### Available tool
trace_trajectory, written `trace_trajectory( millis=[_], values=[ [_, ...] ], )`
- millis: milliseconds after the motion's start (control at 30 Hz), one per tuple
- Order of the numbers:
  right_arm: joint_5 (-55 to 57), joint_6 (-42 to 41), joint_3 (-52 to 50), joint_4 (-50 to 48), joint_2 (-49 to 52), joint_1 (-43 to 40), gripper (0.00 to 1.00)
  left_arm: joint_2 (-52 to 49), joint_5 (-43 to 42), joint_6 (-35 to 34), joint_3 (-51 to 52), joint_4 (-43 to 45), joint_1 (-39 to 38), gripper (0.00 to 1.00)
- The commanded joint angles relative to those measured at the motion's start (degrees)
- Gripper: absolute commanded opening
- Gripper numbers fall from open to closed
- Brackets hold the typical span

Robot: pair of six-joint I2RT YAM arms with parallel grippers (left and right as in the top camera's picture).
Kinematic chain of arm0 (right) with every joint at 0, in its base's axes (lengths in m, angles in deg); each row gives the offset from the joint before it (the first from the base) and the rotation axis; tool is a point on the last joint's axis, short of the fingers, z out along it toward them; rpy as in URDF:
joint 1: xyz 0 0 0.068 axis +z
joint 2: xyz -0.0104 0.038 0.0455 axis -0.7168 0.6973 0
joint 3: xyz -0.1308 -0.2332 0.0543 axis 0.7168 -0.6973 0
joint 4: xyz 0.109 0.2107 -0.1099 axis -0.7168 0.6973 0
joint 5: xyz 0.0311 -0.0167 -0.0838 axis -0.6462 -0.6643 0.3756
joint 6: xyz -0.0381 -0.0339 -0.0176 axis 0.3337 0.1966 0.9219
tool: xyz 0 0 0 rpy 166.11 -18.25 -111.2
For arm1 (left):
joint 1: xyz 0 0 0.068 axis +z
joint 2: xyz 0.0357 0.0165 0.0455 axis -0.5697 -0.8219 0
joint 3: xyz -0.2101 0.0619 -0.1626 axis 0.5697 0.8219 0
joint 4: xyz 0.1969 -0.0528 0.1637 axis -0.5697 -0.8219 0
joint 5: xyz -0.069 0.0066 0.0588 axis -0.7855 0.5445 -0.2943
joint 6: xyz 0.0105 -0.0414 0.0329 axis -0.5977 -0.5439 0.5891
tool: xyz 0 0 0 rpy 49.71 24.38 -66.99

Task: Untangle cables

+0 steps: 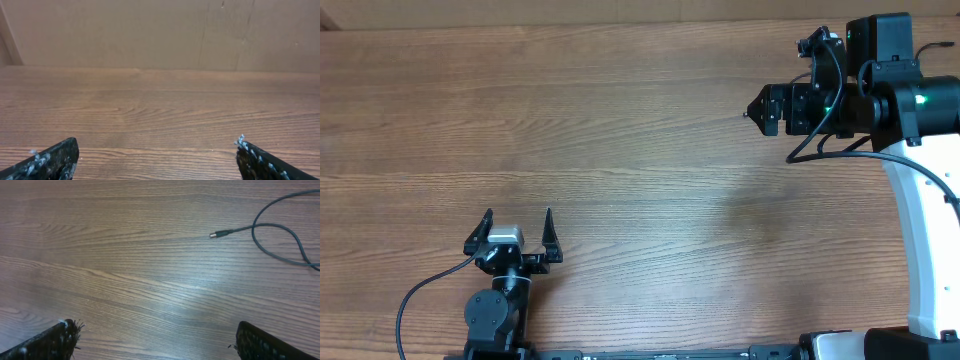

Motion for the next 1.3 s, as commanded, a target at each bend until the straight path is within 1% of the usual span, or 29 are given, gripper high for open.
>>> trace_trajectory(
  millis=[0, 100, 233, 633, 767, 1033, 1167, 1267],
  values=[
    [-0.3, 0.0, 0.7, -0.2, -0.4, 0.2, 1.0, 0.6, -0.3, 1.4, 0.2, 0.1, 0.6, 1.0],
    [-0.2, 0.1, 0.7, -0.1, -0.4, 0.2, 1.0, 0.6, -0.3, 1.4, 0.2, 0.1, 0.6, 1.0],
    [4.1, 0.0, 0.7, -0.2, 0.5, 0.0, 1.0, 0.6, -0.3, 1.4, 0.2, 0.1, 0.6, 1.0],
    [4.0, 0.0, 0.7, -0.6, 0.6, 0.0, 1.0, 0.6, -0.3, 1.4, 0.2, 0.1, 0.6, 1.0],
    [4.0, -0.2, -0.7, -3.7, -1.0, 0.6, 1.0, 0.6, -0.3, 1.4, 0.2, 0.1, 0.6, 1.0],
    [4.0, -3.0, -13.5, -16.0, -9.9, 1.7, 1.0, 0.6, -0.3, 1.4, 0.2, 0.1, 0.6, 1.0],
    [4.0, -3.0, -23.1, -25.0, -14.4, 1.7, 1.0, 0.6, -0.3, 1.4, 0.2, 0.1, 0.6, 1.0],
    [3.4, -3.4, -31.6, -33.9, -17.7, 1.7, 1.0, 0.6, -0.3, 1.4, 0.2, 0.1, 0.6, 1.0]
  ],
)
